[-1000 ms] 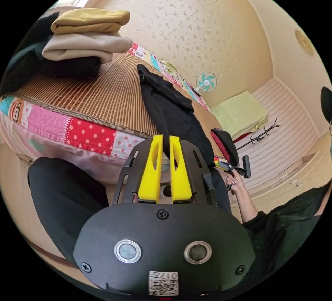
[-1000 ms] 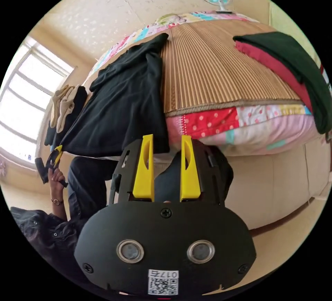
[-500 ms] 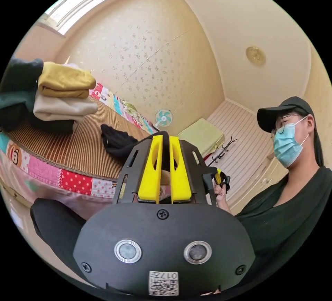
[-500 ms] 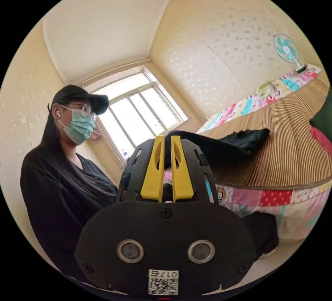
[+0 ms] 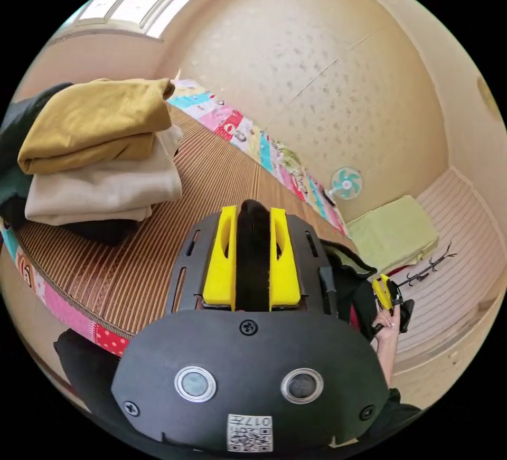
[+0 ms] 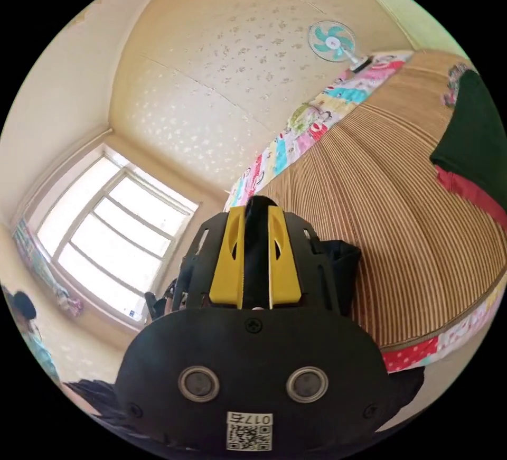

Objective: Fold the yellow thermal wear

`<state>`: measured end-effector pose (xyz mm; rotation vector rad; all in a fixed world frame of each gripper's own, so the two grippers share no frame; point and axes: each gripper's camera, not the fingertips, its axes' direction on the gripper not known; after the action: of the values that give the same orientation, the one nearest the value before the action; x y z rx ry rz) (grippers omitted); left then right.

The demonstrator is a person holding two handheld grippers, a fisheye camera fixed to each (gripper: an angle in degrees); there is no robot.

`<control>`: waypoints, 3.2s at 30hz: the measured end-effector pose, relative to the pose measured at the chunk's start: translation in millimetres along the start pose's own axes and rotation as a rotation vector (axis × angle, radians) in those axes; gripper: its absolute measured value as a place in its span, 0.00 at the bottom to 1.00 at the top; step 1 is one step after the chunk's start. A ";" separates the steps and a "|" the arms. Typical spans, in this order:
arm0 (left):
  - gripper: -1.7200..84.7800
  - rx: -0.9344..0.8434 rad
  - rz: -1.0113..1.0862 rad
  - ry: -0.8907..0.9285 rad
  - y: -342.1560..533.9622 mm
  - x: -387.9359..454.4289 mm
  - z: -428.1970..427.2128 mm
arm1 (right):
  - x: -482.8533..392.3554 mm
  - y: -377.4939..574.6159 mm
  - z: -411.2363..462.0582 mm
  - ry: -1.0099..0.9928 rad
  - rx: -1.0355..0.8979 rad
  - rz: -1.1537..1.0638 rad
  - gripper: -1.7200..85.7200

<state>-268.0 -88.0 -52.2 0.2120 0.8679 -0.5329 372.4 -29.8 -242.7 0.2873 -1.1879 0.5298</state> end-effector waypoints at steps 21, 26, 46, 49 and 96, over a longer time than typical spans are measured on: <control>0.15 -0.181 -0.073 0.041 165.1 -108.0 -8.3 | -31.7 212.8 145.3 0.847 -0.034 -0.426 0.08; 0.12 -0.211 -0.302 0.236 170.6 -141.0 15.1 | -21.9 252.0 202.7 0.784 -0.135 -0.555 0.08; 0.05 -0.404 0.494 0.560 265.4 194.1 133.5 | 3.0 303.8 162.4 0.839 0.208 -0.569 0.03; 0.03 -0.501 0.529 0.641 302.8 200.9 149.1 | 7.2 303.6 105.1 0.958 0.519 -0.416 0.03; 0.09 -0.753 0.058 0.589 271.0 71.2 150.6 | 110.6 169.5 -148.9 0.078 -0.158 0.268 0.25</control>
<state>12.6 58.6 -20.9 -0.3147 1.5685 -0.0512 431.4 211.3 -203.2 -0.0290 -1.1913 0.6696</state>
